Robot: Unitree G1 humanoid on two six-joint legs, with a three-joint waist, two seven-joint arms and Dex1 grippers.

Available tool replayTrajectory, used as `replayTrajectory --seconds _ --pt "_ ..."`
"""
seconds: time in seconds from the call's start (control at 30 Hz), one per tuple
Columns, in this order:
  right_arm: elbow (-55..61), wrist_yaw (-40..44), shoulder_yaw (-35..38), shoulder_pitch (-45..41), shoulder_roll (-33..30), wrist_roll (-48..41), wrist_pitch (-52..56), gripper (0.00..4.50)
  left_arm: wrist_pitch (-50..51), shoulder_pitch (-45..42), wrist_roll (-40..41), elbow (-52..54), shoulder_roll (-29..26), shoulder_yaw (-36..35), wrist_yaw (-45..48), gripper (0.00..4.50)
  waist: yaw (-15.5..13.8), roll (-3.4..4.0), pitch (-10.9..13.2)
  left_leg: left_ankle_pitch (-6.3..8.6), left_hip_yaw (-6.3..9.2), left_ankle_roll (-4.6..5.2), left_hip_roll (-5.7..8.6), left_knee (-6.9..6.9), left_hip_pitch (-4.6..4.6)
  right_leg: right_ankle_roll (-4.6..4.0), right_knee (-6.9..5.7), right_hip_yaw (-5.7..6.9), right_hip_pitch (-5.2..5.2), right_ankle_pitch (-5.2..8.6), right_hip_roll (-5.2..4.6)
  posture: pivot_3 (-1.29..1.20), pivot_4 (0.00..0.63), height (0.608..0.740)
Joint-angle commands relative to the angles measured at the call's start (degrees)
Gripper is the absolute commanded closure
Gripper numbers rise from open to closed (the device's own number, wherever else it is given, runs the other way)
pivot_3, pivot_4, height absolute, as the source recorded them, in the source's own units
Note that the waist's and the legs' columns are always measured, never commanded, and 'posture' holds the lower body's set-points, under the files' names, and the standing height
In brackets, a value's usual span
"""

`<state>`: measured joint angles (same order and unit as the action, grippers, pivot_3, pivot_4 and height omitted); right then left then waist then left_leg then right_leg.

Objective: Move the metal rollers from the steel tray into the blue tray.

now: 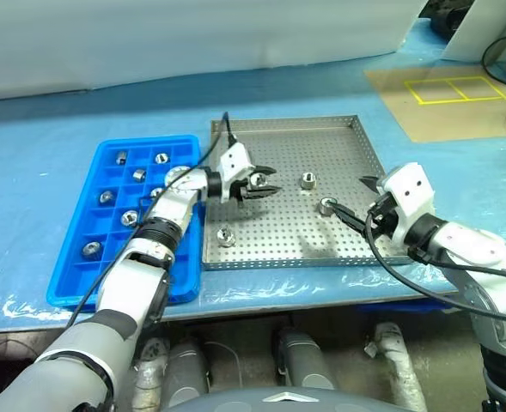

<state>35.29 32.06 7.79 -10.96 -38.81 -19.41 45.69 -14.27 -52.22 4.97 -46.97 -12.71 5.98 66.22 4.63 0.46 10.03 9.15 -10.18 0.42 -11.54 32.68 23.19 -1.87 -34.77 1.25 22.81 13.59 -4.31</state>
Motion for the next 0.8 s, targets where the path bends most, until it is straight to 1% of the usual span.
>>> replayTrajectory --seconds 0.03,0.13,0.27,0.37,0.5,0.57,0.63,0.8 --pt "-3.3 3.7 -5.0 -6.8 0.2 -0.5 -3.5 0.43 3.9 3.1 2.1 10.6 -4.4 -0.9 1.8 2.76 -0.4 0.00 0.0 0.00 0.00 -0.01 -0.01 -0.02 -0.02 0.00 -0.02 0.00 0.00 0.00 0.00 -0.31 0.150 0.740" --pt "-8.6 7.2 -9.5 -12.8 1.2 0.1 -6.7 0.43 7.7 6.3 2.9 18.3 -8.4 -2.1 0.6 2.76 -1.3 0.02 0.0 -0.06 -0.03 -0.08 -0.06 -0.05 -0.01 -0.01 -0.14 0.00 0.11 0.00 0.02 -0.21 0.150 0.740" --pt "-17.4 11.8 -15.1 -19.6 3.8 1.9 -12.8 0.43 13.8 11.8 4.7 29.7 -14.6 -4.8 -1.6 2.76 -4.0 0.01 0.0 -0.13 -0.03 -0.22 -0.10 -0.10 0.00 -0.02 -0.23 0.05 0.17 0.00 0.02 -0.09 0.150 0.740" --pt "-22.7 14.5 -17.8 -22.8 5.9 3.1 -16.8 0.43 18.4 16.3 6.0 37.4 -18.5 -6.9 -3.5 2.76 -5.7 0.00 0.1 -0.18 -0.04 -0.32 -0.10 -0.16 0.02 -0.05 -0.33 0.07 0.26 0.02 0.01 -0.01 0.150 0.740" --pt "-28.6 18.0 -20.6 -26.2 9.1 4.2 -21.2 0.43 24.5 24.2 8.2 47.5 -23.2 -11.1 -7.0 2.76 -7.8 -0.02 0.1 -0.22 -0.04 -0.70 -0.10 -0.25 0.04 -0.16 -0.61 0.10 0.44 0.08 0.01 0.08 0.150 0.740" --pt "-31.6 20.2 -22.4 -28.1 11.4 4.7 -23.6 0.43 28.1 30.1 9.6 52.7 -25.4 -15.0 -9.1 2.76 -8.6 -0.07 0.1 -0.29 -0.01 -0.83 -0.14 -0.31 0.05 -0.20 -0.70 0.17 0.49 0.11 0.02 0.13 0.150 0.740" --pt "-33.8 21.7 -23.4 -29.3 12.9 5.3 -25.3 0.43 30.3 34.5 10.4 55.6 -26.8 -17.6 -10.8 2.76 -8.8 -0.09 0.1 -0.29 -0.01 -0.84 -0.16 -0.34 0.05 -0.24 -0.79 0.18 0.56 0.14 0.02 0.15 0.150 0.740" --pt "-39.2 23.9 -24.1 -31.8 15.9 6.6 -28.6 0.43 33.1 43.8 12.0 61.2 -27.5 -21.5 -14.3 2.76 -10.3 -0.13 0.1 -0.37 0.05 -0.98 -0.17 -0.39 0.03 -0.28 -0.88 0.22 0.60 0.17 0.03 0.20 0.150 0.740"
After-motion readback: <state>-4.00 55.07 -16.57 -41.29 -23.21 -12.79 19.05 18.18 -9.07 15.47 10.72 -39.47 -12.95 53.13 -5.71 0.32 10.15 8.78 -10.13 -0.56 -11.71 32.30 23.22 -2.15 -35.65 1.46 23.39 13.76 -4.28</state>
